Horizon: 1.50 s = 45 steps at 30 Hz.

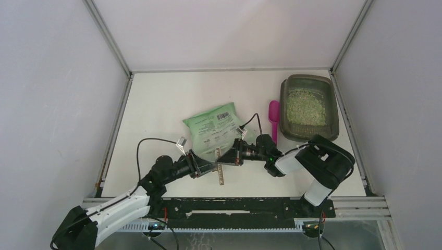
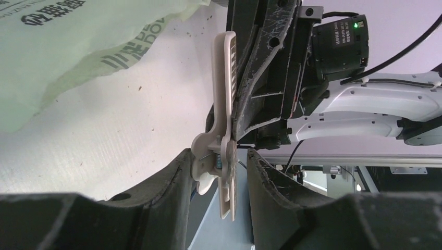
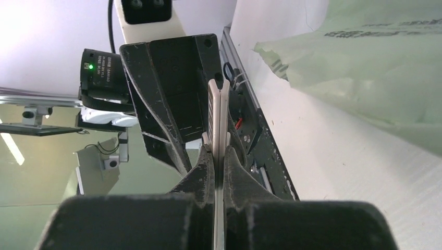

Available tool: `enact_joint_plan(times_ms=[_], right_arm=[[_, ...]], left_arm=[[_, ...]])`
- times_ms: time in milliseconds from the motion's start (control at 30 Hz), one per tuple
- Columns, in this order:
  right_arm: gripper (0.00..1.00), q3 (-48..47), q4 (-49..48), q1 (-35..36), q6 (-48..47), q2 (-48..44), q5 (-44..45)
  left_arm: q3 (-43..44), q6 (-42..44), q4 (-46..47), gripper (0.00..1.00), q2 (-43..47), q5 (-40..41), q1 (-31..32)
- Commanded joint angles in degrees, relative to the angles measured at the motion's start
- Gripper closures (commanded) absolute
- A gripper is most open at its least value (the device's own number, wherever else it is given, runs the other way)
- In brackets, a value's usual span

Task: Fill the litter box with clean litter
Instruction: Adjust the cat litter bag at the center of the board.

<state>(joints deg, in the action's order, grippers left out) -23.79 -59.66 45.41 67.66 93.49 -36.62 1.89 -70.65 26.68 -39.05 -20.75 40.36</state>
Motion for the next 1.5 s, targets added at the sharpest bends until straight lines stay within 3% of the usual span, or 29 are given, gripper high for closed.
enact_joint_plan(times_ms=[0,100,700,933,1033,1067,1100,1200,1233,1267,1333,1367,1433,1467], right_arm=[[1.00,-0.44,-16.72,-0.74,7.01,5.30,-2.36],[1.00,-0.42,-26.71,-1.06,13.05,11.02,-2.83],[1.00,-1.08,-27.22,-1.64,13.82,8.52,-3.73],[1.00,-1.30,-27.11,-1.72,13.81,8.97,-3.64],[1.00,-1.50,-27.09,-1.78,13.90,9.23,-3.68],[1.00,-1.52,-27.13,-1.81,13.93,9.38,-3.72],[1.00,-1.52,-27.04,-1.89,13.91,9.42,-3.64],[0.78,-1.64,-27.00,-2.28,14.20,9.83,-4.34],[0.77,-1.66,-27.02,-2.41,14.14,9.69,-4.60],[0.80,-1.62,-26.88,-2.43,14.04,9.42,-4.68],[0.97,-1.64,-26.30,-2.37,13.68,8.86,-4.56],[1.00,-1.64,-26.13,-2.47,13.57,8.71,-4.47],[1.00,-1.65,-25.89,-2.59,13.46,8.72,-4.42],[1.00,-1.64,-25.89,-2.72,13.46,8.79,-4.47]], left_arm=[[-1.53,-2.25,6.27,0.54,1.00,-1.43,-1.01],[-3.92,-3.86,9.72,0.55,0.94,-2.23,-1.01],[-5.81,-8.20,10.93,0.61,7.84,-6.25,-4.91],[-5.46,-8.15,10.86,0.79,6.54,-7.13,-5.14],[-5.23,-7.84,10.68,0.99,5.57,-7.44,-5.12],[-5.12,-7.70,10.52,1.00,5.00,-7.79,-5.11],[-5.06,-7.66,10.65,1.00,4.47,-8.09,-5.14],[-4.91,-7.78,9.70,1.00,4.40,-8.00,-5.18],[-4.79,-7.56,9.00,1.00,4.48,-7.77,-5.21],[-4.64,-7.32,8.27,1.00,4.69,-7.65,-5.13],[-4.49,-6.99,7.80,1.00,4.74,-7.59,-5.22],[-4.45,-6.96,7.84,0.97,4.72,-7.78,-5.27],[-4.37,-6.92,8.02,0.73,4.94,-8.04,-5.26],[-4.29,-6.86,7.71,0.68,5.10,-8.09,-5.21]])
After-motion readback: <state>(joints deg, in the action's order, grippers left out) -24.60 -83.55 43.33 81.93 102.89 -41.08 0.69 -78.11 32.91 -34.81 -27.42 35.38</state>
